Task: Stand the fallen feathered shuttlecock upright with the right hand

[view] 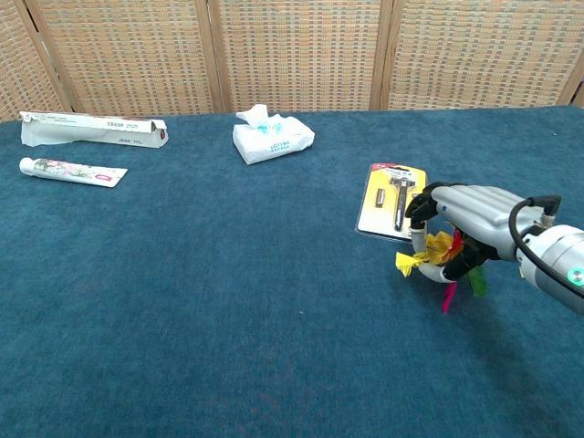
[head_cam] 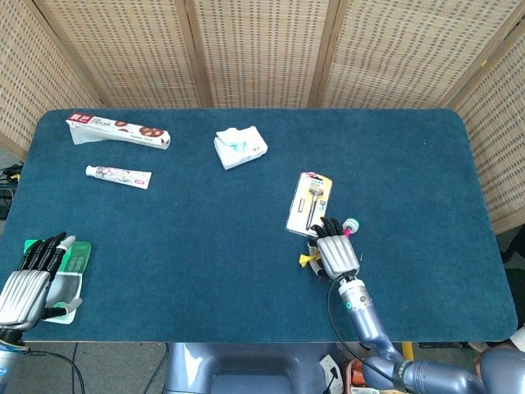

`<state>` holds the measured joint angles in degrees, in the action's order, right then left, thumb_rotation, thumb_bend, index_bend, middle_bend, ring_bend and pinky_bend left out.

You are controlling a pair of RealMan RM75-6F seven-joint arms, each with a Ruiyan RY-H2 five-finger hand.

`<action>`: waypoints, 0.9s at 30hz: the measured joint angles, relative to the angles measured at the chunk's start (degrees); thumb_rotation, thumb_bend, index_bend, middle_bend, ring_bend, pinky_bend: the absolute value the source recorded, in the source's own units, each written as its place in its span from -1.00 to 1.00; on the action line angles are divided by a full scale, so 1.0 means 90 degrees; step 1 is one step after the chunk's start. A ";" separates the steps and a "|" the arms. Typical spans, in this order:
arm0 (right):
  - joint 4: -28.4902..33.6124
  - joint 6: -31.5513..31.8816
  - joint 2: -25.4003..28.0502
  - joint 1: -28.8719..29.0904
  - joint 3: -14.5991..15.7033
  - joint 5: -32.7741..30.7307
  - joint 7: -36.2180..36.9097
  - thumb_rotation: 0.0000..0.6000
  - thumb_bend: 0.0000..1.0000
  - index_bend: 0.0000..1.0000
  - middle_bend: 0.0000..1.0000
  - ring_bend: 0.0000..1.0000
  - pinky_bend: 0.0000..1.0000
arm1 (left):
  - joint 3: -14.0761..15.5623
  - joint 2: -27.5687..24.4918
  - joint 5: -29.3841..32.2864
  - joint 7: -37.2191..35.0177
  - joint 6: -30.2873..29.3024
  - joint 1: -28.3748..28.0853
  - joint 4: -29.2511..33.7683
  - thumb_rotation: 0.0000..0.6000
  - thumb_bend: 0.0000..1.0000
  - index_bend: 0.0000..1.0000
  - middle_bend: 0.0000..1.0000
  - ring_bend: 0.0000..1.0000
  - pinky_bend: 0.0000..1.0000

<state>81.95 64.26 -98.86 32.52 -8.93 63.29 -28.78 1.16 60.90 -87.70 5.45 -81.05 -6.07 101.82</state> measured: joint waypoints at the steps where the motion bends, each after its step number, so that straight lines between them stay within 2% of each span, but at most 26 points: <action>1: -0.0001 0.0007 -0.0001 -0.0001 0.0005 0.0007 -0.0013 1.00 -0.31 0.13 -0.62 -1.00 -1.00 | 0.0001 -0.0001 0.0000 -0.0004 0.0000 0.0000 0.0000 1.00 -1.00 -1.00 -1.00 -1.00 -1.00; 8: 0.0021 0.0022 0.0006 -0.0010 -0.0019 -0.0044 -0.0060 1.00 -0.22 0.15 -0.60 -1.00 -1.00 | 0.0006 -0.0005 -0.0007 -0.0008 0.0007 -0.0003 -0.0003 1.00 -1.00 -1.00 -1.00 -1.00 -1.00; 27: 0.0285 0.0149 0.0158 -0.0025 -0.0101 -0.0068 -0.0158 1.00 -0.21 0.15 -0.60 -1.00 -1.00 | 0.0005 -0.0008 -0.0003 -0.0008 0.0016 -0.0008 0.0002 1.00 -1.00 -1.00 -1.00 -1.00 -1.00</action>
<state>84.52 65.61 -97.43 32.29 -9.84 62.68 -30.20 1.21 60.83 -87.73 5.39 -80.90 -6.14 101.83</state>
